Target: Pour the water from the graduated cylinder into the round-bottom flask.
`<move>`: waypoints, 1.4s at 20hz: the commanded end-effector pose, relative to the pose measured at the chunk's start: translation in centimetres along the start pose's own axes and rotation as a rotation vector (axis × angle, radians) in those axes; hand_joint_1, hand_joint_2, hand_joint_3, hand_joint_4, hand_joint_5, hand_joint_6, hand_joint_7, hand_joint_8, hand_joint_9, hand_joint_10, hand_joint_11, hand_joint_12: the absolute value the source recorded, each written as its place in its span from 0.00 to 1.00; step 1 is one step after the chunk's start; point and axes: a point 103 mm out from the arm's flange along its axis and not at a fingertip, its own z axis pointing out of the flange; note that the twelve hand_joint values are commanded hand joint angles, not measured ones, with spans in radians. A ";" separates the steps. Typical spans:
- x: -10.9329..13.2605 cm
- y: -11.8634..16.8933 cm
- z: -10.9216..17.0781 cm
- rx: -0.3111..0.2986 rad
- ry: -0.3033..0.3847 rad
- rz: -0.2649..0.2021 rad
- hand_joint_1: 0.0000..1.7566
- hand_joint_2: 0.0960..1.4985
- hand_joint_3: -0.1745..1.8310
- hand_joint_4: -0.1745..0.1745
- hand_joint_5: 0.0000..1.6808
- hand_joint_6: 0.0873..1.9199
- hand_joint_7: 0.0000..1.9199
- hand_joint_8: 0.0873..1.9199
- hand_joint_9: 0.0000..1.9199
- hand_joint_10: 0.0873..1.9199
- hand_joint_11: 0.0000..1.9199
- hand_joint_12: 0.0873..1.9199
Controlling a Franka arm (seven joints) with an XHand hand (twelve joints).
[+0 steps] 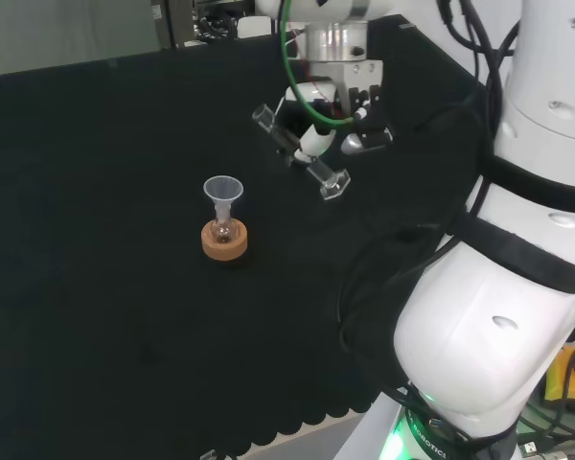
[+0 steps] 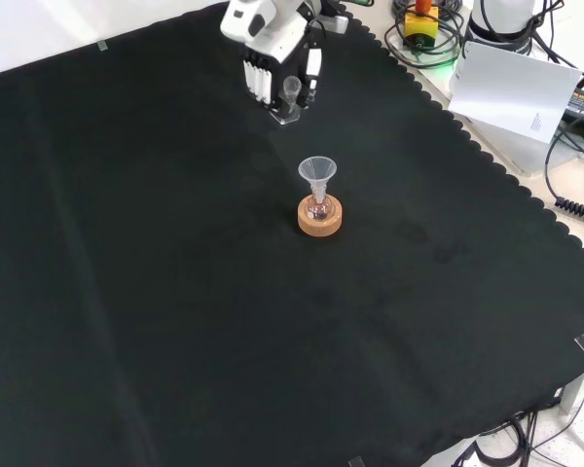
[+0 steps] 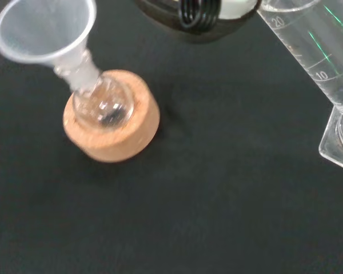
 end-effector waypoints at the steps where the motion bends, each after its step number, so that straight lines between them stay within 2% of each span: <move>1: 0.1 -0.8 2.5 0.317 -0.061 0.034 0.85 0.70 0.09 0.06 0.60 0.44 0.44 0.57 0.57 0.50 0.52 0.42; 13: 0.5 -0.6 3.2 0.510 -0.135 0.060 0.85 0.70 0.09 0.07 0.60 0.44 0.45 0.56 0.57 0.50 0.53 0.42; 19: 1.0 -0.3 3.0 0.556 -0.162 0.062 0.85 0.70 0.09 0.07 0.60 0.44 0.45 0.56 0.57 0.50 0.53 0.42; 25: 1.1 -0.2 2.8 0.543 -0.162 0.064 0.85 0.70 0.09 0.08 0.60 0.44 0.45 0.56 0.57 0.50 0.53 0.42; 28: 1.2 -0.2 2.6 0.557 -0.166 0.067 0.85 0.70 0.09 0.08 0.59 0.44 0.45 0.56 0.57 0.50 0.53 0.42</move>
